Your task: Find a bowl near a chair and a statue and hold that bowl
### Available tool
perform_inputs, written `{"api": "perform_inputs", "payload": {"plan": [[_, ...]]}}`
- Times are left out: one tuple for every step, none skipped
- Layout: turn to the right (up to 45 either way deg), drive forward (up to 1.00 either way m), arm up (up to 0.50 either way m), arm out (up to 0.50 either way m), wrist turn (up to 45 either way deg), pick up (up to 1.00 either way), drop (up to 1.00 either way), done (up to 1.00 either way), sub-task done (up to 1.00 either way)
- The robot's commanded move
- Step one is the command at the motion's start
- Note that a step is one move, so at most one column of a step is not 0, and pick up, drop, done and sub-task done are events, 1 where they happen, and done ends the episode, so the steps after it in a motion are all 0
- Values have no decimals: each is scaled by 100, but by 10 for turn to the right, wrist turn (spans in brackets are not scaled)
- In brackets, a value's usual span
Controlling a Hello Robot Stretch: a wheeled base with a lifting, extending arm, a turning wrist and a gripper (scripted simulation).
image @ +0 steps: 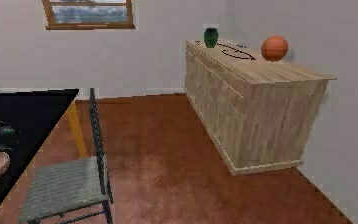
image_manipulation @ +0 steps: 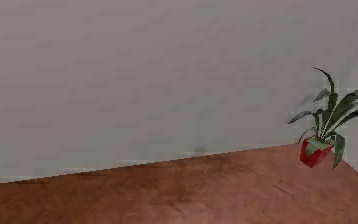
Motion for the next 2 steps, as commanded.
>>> {"api": "perform_inputs", "payload": {"plan": [[0,10,0,0,0,0,0,0,0],[-450,0,0,0,0,0,0,0,0]]}}
